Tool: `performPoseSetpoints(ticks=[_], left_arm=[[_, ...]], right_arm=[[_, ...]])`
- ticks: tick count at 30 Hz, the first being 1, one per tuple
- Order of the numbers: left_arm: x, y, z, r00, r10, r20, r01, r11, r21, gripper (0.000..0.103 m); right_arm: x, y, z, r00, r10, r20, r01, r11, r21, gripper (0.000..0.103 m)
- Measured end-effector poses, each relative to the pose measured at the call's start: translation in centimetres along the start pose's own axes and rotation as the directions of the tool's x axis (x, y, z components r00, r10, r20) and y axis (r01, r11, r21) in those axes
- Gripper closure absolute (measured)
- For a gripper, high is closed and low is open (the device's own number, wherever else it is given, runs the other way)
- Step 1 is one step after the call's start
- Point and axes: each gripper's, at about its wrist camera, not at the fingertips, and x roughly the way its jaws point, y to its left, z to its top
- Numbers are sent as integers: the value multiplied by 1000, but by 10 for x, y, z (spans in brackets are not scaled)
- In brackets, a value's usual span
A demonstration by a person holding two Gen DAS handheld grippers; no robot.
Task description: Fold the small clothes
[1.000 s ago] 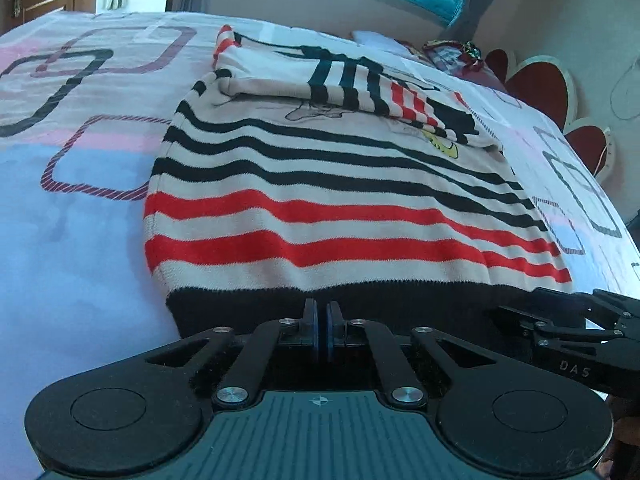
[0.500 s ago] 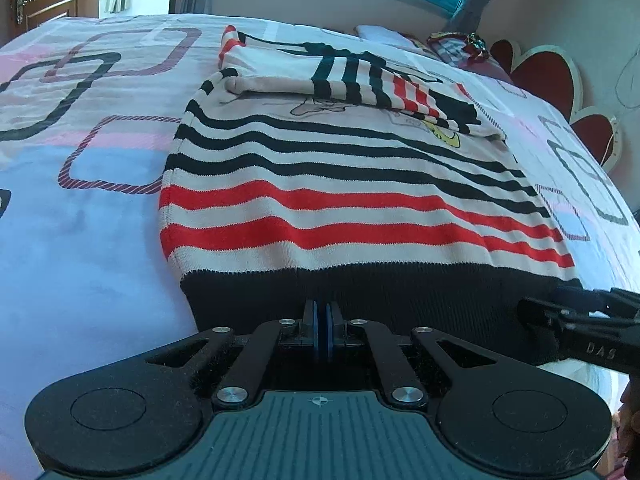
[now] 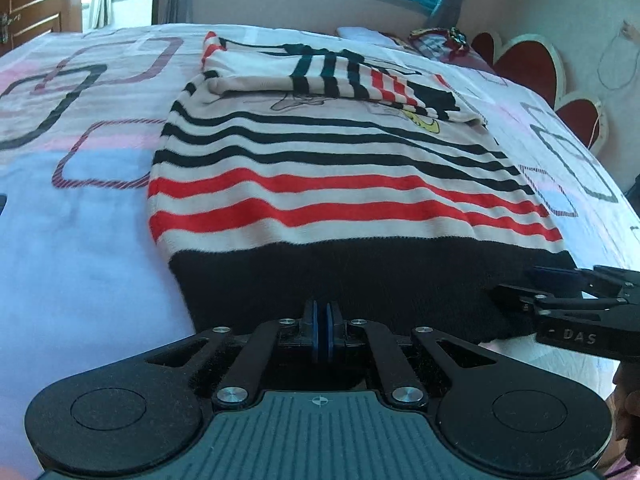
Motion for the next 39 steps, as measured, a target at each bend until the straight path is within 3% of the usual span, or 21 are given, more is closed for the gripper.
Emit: performPoseSetpoints(ticks=[10,30,36,39], left_arm=[[-7,7,-10,1000,9,7,-9,1000,-13,99],[-12,6,-7,1000,4,-2,-4,999,-35,98],[-27,10,-4,999,18,42,-16,999,-49,98],[-29,19,-2,999,33,22,-31,997,-77,98]], right_arm=[[-14,-27,-19,998,-54,15,53,998,30,42],[-22,-27,-25,996,-92,19,90,993,79,37],[-34,-31,-24,993,-113,37,109,989,99,27],[-37,-43,-21,993,-111,39,105,987,120,24]])
